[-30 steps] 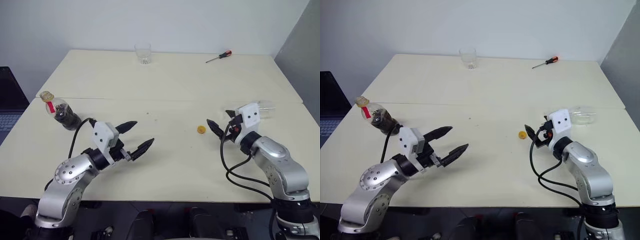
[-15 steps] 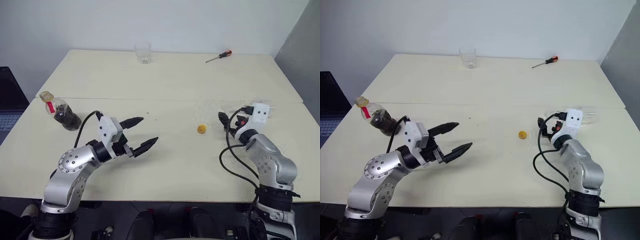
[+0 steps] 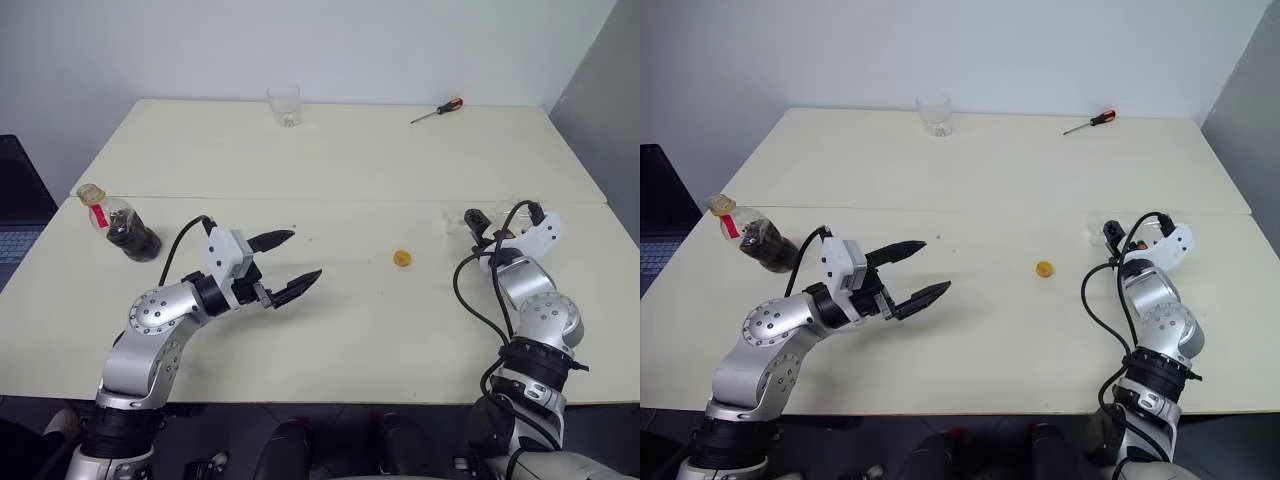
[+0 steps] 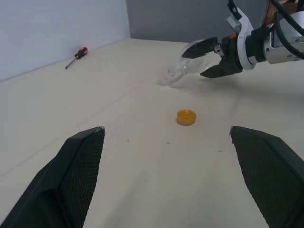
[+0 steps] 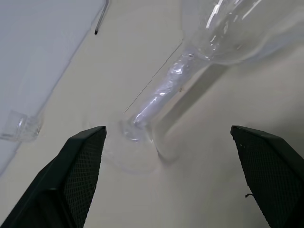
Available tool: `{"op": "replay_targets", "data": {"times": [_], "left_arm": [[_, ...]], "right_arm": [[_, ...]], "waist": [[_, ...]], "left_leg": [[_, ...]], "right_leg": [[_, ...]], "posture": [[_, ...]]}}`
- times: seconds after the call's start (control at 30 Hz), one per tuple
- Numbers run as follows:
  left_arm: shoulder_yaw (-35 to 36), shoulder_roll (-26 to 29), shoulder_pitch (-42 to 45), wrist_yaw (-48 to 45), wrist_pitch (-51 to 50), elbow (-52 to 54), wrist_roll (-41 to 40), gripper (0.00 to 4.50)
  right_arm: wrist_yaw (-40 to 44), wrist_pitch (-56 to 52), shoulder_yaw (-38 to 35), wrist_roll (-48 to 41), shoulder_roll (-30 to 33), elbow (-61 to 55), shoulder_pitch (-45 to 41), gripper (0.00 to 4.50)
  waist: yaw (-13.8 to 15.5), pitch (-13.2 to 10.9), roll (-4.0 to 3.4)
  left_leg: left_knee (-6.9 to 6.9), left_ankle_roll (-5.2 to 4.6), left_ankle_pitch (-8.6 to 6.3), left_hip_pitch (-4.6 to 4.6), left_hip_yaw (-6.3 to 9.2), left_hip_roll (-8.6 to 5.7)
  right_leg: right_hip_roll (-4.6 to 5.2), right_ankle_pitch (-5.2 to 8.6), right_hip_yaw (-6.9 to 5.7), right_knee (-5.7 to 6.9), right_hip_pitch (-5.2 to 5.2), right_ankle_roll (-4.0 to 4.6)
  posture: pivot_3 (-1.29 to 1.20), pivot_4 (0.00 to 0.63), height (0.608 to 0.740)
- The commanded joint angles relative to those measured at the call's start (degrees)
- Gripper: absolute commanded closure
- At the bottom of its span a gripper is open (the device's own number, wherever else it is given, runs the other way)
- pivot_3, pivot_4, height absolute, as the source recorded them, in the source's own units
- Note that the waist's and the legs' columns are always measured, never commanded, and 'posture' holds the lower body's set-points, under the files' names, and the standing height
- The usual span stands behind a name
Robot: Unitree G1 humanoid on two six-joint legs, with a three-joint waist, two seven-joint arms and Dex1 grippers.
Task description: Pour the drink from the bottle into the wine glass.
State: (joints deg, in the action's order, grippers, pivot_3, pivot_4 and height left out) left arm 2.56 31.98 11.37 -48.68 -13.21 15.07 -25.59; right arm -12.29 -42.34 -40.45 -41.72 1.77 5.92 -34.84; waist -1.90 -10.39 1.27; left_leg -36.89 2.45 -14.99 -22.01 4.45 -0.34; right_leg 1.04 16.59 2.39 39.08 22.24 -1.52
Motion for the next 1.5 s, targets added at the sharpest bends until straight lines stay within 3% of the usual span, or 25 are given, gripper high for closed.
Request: {"op": "replay_targets", "data": {"times": [0.03,1.07,1.17,1.43,1.5], "left_arm": [[0.25,-0.11,1.26,-0.46,1.10,0.17,0.05,0.02],[0.73,0.50,1.42,-2.39,-1.45,2.22,-2.11,0.02],[0.81,0.44,1.62,-2.35,-0.84,1.68,-1.62,0.00],[0.70,0.35,2.03,-2.61,-0.38,0.91,-1.30,0.00],[0.59,0.30,2.25,-2.64,-0.44,0.82,-1.29,0.00]], "right_arm": [[-0.24,3.35,-1.03,-2.57,1.20,2.01,-2.67,0.00],[7.03,25.62,-0.75,-1.27,8.00,42.68,-17.92,0.00],[6.68,26.55,-1.22,-1.81,7.74,43.37,-17.84,0.62],[7.34,26.72,-1.00,-1.80,8.02,42.89,-17.44,3.44],[7.80,26.40,0.06,-1.35,8.14,41.85,-17.20,3.95]], "waist": [[-0.03,0.00,-0.02],[-0.50,-0.03,-0.08],[-0.50,-0.02,-0.08],[-0.63,-0.03,-0.09],[-0.61,-0.02,-0.10]], "left_leg": [[0.00,0.00,0.00,0.00,0.00,0.00],[-0.01,0.00,0.00,0.01,-0.12,0.03],[-0.01,0.00,0.00,0.01,-0.11,0.03],[0.01,0.00,0.00,0.01,-0.12,0.04],[0.01,0.00,0.00,0.01,-0.11,0.03]], "right_leg": [[0.00,0.00,0.00,0.00,0.00,0.00],[-0.03,-0.01,0.02,-0.01,-0.03,0.01],[-0.02,-0.01,0.01,-0.01,-0.04,0.01],[-0.02,-0.01,0.02,-0.02,-0.02,0.01],[-0.02,0.00,0.01,-0.02,-0.04,0.01]], "posture": [[0.00,0.150,0.740],[0.00,0.150,0.740],[0.00,0.150,0.740],[0.00,0.150,0.740],[0.00,0.150,0.740]]}}
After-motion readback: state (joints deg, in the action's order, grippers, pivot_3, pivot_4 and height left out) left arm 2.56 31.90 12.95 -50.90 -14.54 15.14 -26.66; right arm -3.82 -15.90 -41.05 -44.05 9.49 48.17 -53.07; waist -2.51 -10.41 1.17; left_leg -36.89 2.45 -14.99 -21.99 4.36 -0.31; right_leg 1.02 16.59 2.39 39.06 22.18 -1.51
